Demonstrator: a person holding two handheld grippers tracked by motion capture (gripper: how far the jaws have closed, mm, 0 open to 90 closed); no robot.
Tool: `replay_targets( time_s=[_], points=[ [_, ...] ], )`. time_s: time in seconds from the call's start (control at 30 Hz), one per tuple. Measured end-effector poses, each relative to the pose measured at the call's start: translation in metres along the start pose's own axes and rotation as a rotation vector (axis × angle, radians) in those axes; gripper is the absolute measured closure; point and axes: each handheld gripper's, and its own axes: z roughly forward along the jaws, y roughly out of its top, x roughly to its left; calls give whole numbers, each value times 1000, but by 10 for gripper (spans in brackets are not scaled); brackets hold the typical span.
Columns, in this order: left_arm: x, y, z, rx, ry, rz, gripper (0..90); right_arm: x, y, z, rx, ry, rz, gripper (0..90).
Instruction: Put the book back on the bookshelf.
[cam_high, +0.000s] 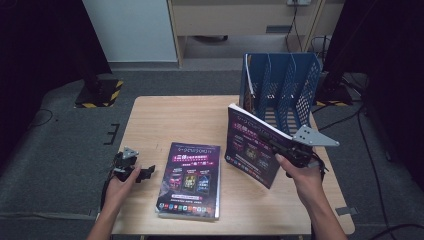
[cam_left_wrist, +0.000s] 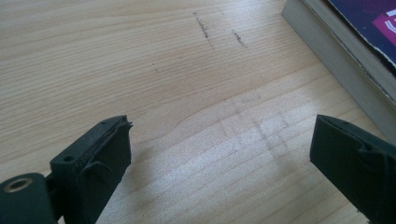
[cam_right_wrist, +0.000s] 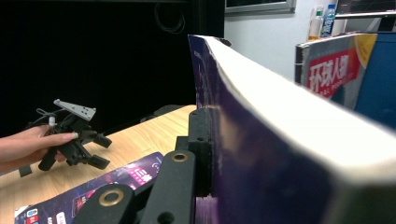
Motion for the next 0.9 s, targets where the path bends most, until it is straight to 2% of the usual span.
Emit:
replay_targets(
  time_s=[0.3,0.6,0.77,0.9],
  points=[
    [0,-1,2,8,1,-7,46,-7,0,-19,0,-24,7,826],
    [-1,-2,5,26,1,6,39,-13,5,-37,-12,-42,15,826],
    [-2,-3,6,27,3,9,28,-14,7,-41,-16,-46,18,826],
    [-4,-5,7,9,3,13,1,-14,11,-45,-19,-45,20,825]
  ],
)
